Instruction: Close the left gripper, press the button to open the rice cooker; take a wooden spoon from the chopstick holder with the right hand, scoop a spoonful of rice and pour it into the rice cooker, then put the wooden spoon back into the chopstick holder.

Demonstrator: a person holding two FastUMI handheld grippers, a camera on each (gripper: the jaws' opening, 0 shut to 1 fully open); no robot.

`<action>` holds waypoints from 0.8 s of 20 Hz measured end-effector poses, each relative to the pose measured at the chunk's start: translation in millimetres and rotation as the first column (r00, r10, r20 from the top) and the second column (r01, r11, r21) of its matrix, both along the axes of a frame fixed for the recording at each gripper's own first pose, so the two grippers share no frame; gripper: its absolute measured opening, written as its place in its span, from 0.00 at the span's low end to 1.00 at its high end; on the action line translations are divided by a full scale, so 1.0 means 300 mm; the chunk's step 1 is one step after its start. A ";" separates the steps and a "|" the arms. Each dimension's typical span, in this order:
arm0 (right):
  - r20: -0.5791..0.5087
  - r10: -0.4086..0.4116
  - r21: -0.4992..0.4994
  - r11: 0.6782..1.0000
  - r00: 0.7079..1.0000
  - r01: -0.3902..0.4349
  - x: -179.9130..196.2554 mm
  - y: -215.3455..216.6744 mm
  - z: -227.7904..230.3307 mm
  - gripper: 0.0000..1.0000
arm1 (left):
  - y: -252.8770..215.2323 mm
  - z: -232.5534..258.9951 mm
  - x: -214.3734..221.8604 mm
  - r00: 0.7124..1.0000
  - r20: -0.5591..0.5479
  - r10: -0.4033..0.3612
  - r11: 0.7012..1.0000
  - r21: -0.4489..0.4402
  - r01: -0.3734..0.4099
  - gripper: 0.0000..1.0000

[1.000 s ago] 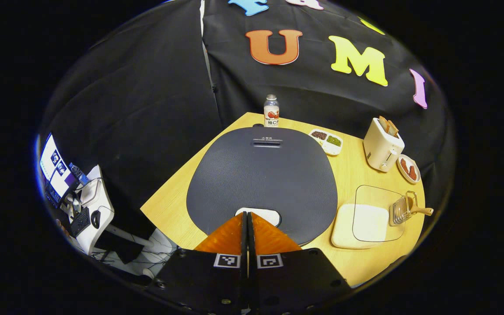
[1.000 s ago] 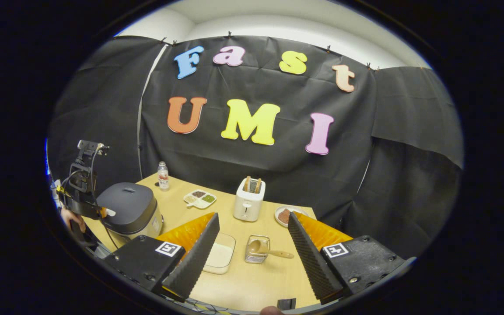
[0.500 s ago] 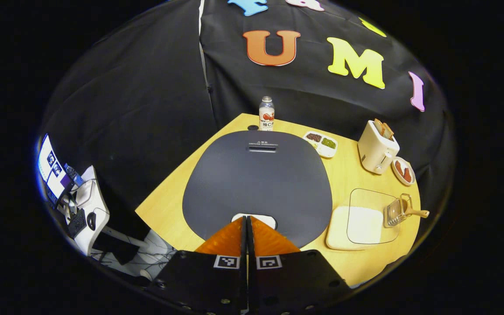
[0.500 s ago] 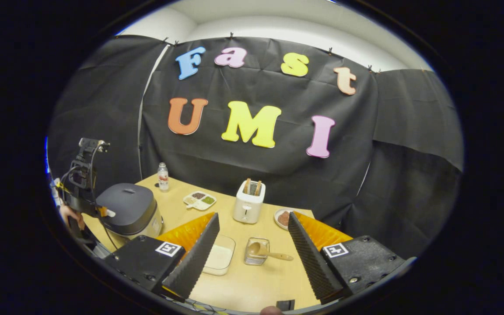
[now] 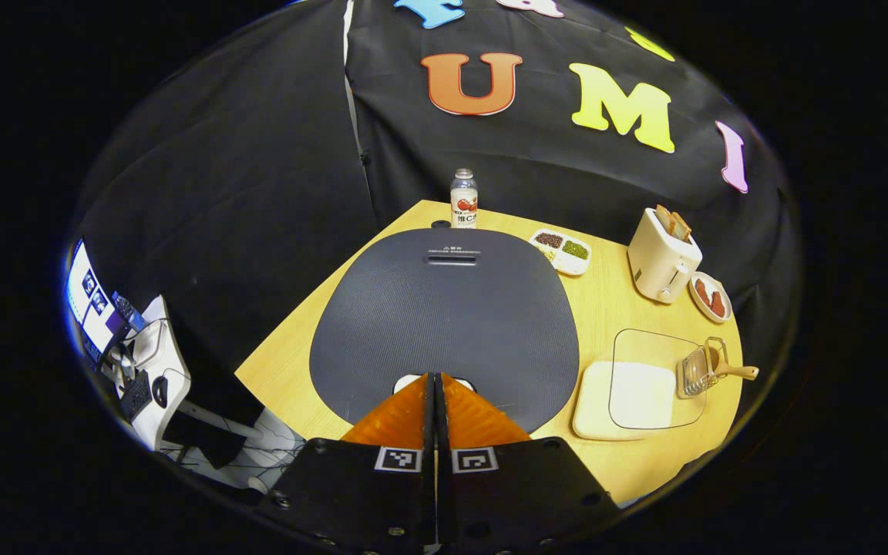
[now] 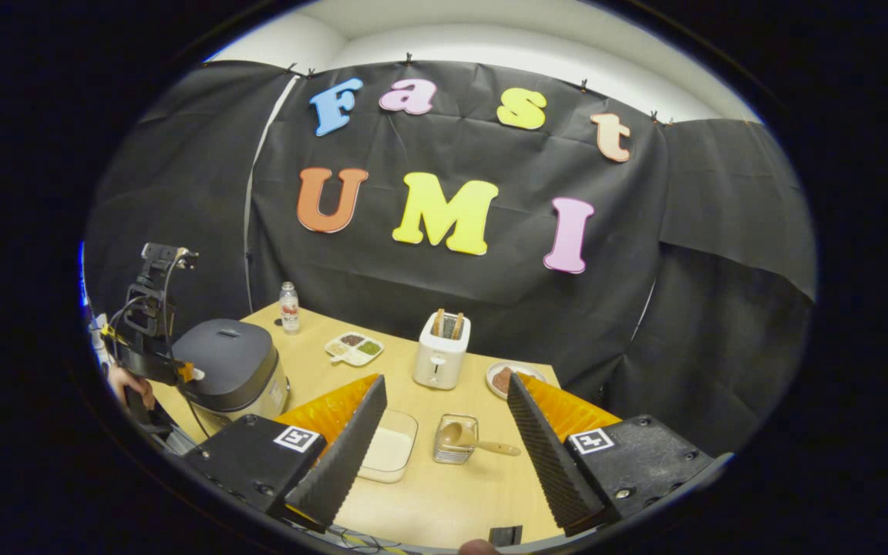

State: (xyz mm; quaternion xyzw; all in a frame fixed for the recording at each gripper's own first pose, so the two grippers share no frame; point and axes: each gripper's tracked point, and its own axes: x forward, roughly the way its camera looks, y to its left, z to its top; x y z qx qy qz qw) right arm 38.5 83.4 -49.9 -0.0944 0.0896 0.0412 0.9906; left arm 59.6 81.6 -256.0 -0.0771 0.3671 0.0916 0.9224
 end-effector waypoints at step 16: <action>0.053 -0.011 0.011 1.000 0.999 0.011 -0.006 -0.032 0.039 1.00 | 0.045 0.231 0.085 0.958 0.287 0.007 0.994 0.103 -0.038 0.01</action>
